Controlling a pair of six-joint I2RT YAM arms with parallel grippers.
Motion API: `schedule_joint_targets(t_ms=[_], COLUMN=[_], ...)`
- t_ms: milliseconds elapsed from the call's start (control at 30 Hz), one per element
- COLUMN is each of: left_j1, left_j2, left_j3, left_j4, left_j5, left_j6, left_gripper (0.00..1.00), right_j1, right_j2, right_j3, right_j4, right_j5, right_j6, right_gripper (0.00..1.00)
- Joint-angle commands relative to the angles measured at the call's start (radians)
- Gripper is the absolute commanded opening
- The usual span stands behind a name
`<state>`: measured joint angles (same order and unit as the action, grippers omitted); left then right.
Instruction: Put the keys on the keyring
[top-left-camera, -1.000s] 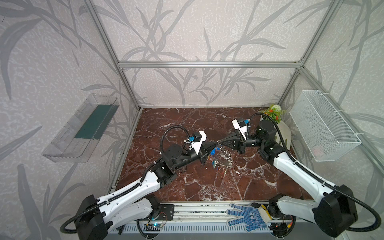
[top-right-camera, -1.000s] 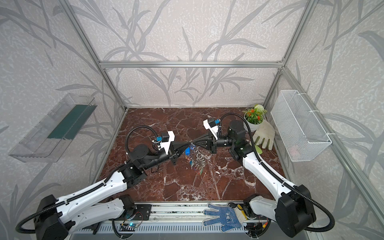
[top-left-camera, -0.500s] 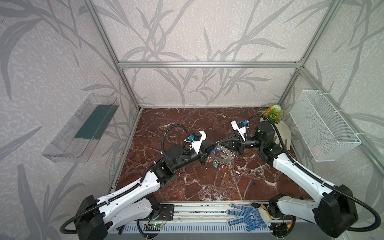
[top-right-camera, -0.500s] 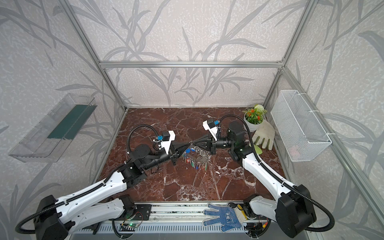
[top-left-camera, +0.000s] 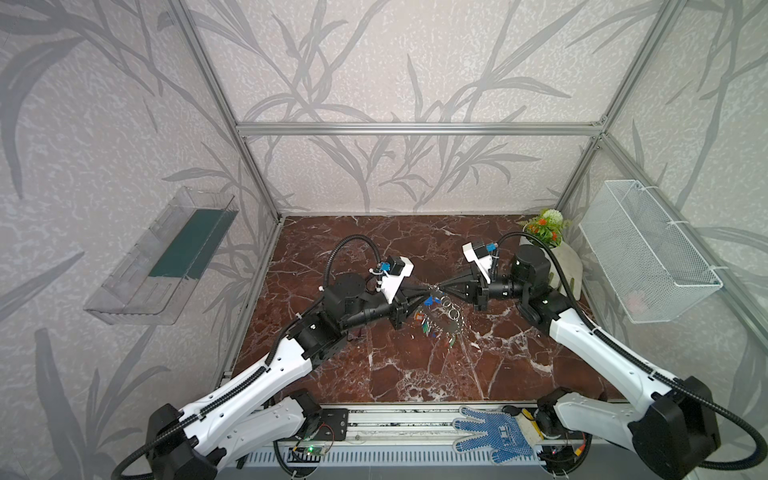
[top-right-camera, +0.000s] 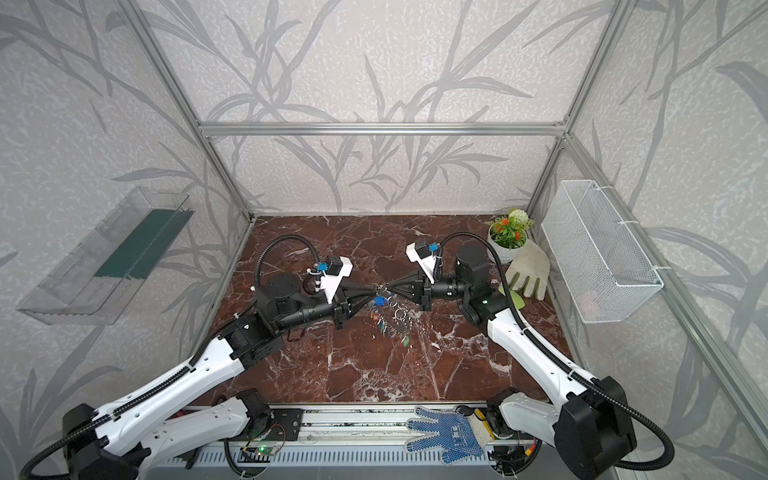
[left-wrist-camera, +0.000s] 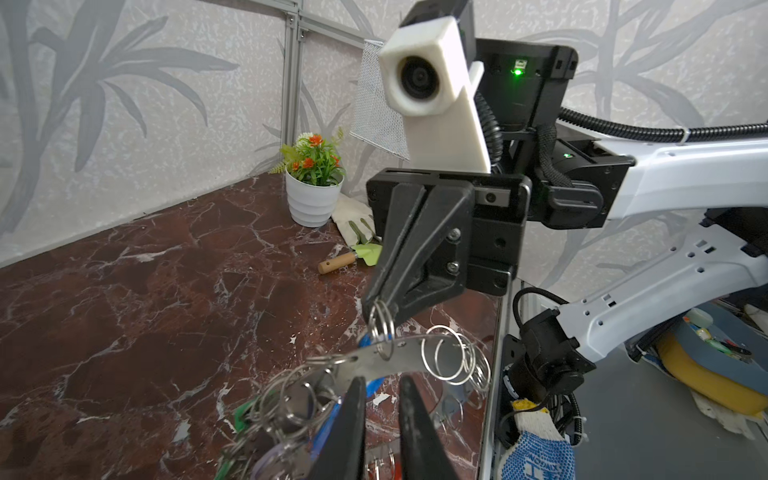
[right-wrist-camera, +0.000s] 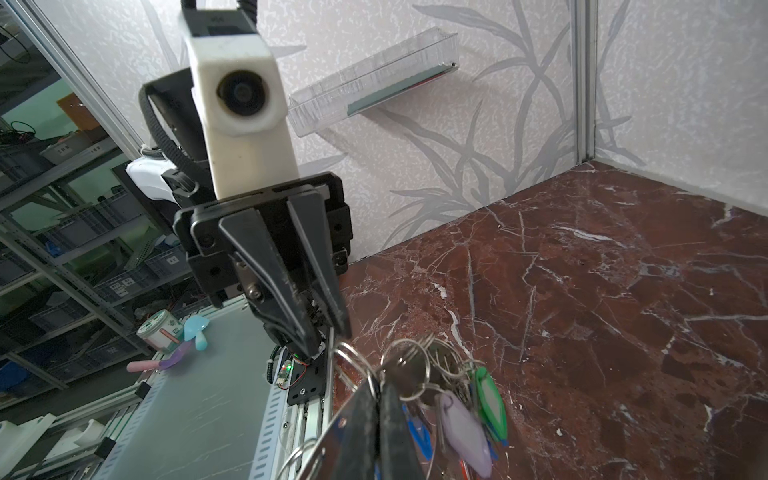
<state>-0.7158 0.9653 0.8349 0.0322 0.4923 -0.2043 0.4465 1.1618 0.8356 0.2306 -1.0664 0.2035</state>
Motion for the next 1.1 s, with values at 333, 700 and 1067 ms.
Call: schedule_joint_targets(t_ms=[333,700,1067], left_j1=[0.046,0.022,-0.030], left_j2=[0.166,0.332,0.416], left_j3=[0.380,0.599,0.701], left_j4=[-0.592,-0.791,-0.900], left_j5=[0.183,0.069,0.003], left_j6=[0.230,0.126,0.142], left_gripper=[0.49,0.49,0.37], right_j1=[0.043,0.047,0.049], right_j2=[-0.044,-0.030,-0.018], right_j3=[0.077,0.089,0.099], right_j4=[-0.129,-0.156,-0.178], right_j5=[0.072,0.084,0.111], right_j6=[-0.123,-0.140,-0.146], right_gripper=[0.00,0.00,0.00])
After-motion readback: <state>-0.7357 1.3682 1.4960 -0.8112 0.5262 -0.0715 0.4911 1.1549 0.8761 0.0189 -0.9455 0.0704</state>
